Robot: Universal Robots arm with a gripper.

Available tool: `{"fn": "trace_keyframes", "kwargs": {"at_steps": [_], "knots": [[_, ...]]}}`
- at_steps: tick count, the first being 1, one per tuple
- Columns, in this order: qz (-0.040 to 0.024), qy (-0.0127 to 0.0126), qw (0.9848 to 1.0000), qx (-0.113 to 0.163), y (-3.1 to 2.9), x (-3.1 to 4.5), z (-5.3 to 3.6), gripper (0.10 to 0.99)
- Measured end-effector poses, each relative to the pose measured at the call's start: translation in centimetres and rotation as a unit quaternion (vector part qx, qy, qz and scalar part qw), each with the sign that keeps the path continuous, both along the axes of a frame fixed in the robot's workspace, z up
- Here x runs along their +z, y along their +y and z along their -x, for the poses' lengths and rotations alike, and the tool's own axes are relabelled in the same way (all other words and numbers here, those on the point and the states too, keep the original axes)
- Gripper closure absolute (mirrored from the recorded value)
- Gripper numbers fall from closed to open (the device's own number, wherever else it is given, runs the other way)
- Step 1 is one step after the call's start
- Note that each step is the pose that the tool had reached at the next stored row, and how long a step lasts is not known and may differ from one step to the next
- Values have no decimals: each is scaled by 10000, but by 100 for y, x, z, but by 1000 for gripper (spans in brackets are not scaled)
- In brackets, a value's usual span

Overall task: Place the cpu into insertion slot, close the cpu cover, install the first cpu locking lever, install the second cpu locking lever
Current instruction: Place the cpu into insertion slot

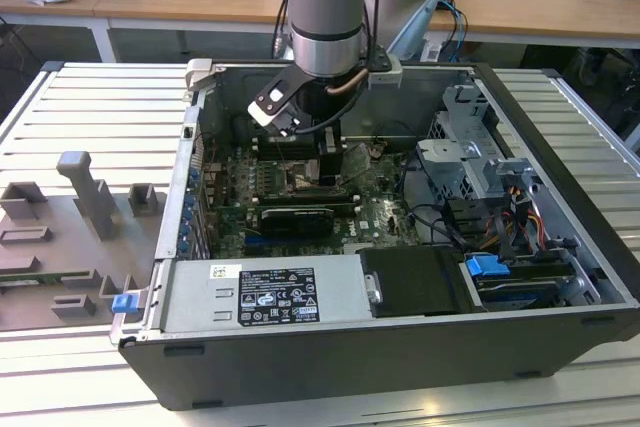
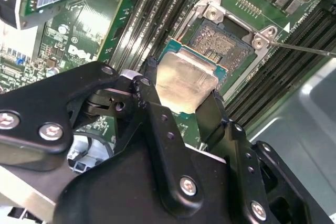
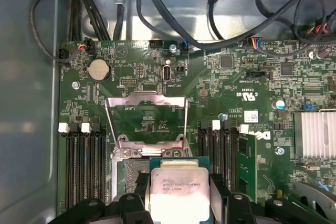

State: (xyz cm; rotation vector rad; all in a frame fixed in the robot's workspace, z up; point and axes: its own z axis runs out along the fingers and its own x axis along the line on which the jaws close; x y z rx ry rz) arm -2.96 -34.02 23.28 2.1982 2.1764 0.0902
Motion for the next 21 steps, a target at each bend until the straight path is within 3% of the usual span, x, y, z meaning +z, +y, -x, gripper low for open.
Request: {"fn": "trace_keyframes", "kwargs": {"at_steps": [3, 4, 6, 9, 21], "knots": [[0, -1, 10000, 0, 54, -6, 0, 549], [-1, -1, 10000, 1, 107, -10, -1, 549], [-1, -1, 10000, 3, 152, -40, 15, 549], [0, -1, 10000, 43, 158, -97, 85, 549], [0, -1, 10000, 43, 158, -158, 88, 549]]}}
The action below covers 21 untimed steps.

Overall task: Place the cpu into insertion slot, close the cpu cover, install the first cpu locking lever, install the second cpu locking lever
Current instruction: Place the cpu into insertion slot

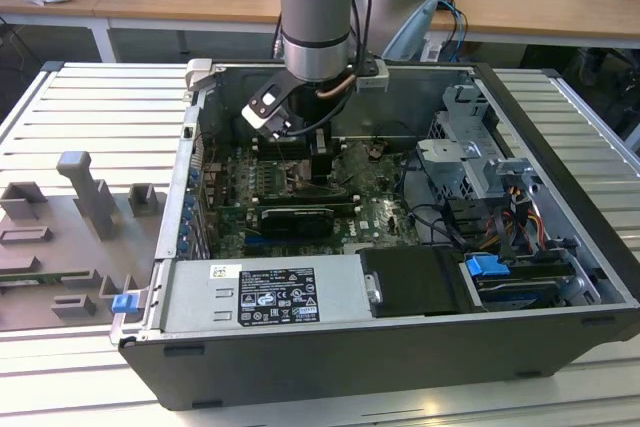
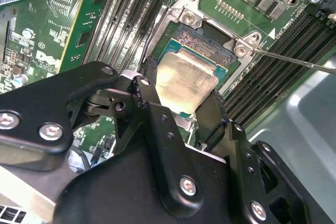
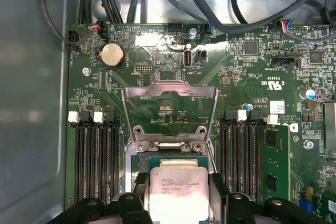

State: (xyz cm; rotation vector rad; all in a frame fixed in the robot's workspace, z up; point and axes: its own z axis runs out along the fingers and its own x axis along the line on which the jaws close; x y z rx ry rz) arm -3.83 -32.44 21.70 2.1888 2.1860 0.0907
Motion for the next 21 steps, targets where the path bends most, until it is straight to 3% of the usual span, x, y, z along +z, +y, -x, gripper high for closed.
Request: {"fn": "trace_keyframes", "kwargs": {"at_steps": [7, 11, 18, 21], "knots": [[0, 0, 10000, 0, 22, -73, 3, 549], [-1, -1, 10000, -1, 36, -92, 49, 549], [1, 0, 10000, -22, 46, -179, 36, 549], [0, 0, 10000, -21, 46, -183, 39, 549]]}}
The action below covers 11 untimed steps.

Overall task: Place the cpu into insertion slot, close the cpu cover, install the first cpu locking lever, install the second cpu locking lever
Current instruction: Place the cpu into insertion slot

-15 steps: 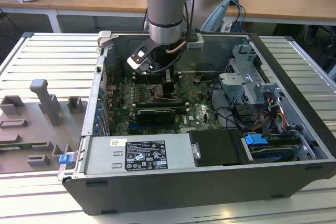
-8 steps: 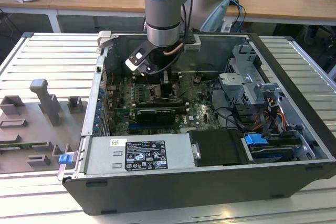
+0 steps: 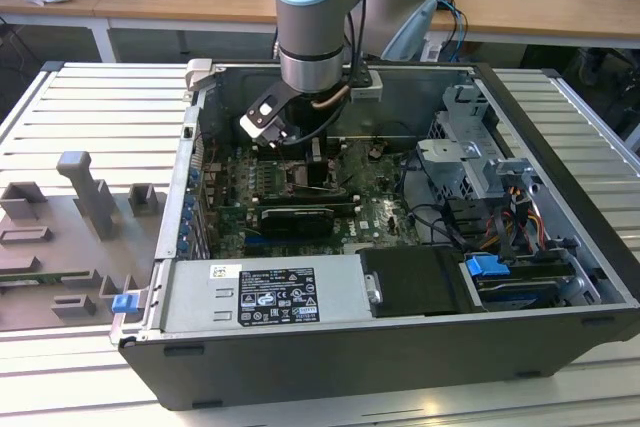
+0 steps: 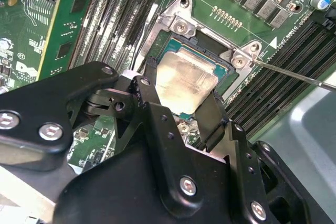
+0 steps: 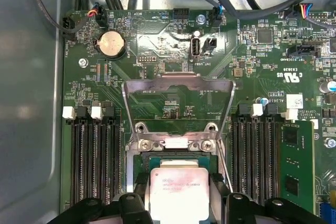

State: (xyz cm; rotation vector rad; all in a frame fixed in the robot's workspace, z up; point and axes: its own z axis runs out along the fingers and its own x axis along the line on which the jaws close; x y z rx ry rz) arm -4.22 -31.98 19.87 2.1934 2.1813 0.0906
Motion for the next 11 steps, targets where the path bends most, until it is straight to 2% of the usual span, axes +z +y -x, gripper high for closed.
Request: {"fn": "trace_keyframes", "kwargs": {"at_steps": [3, 4, 8, 11], "knots": [[-4, -2, 10000, 0, 1, -4, -1, 537], [-2, -1, 10000, 0, 1, -3, 0, 475], [-20, 0, 10000, -1, 8, -1, 1, 475], [-80, 0, 10000, 1, 27, -1, 0, 475]]}}
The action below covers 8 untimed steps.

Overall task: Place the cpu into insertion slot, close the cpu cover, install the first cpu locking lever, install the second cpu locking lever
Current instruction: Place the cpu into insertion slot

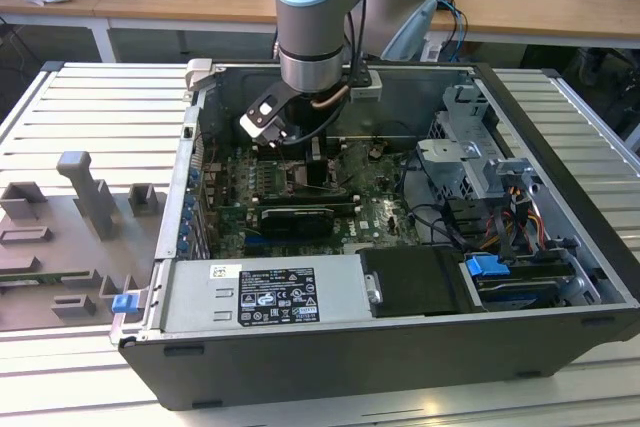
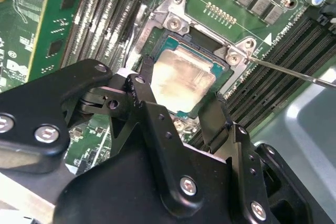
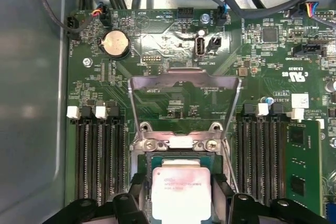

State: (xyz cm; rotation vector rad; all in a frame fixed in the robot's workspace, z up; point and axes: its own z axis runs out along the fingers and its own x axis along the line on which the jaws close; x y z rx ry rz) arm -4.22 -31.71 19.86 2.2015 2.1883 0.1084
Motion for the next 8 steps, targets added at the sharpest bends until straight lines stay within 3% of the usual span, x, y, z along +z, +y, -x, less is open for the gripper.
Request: {"fn": "trace_keyframes", "kwargs": {"at_steps": [8], "knots": [[-2, 0, 10000, -2, -48, 5, 0, 475]]}}
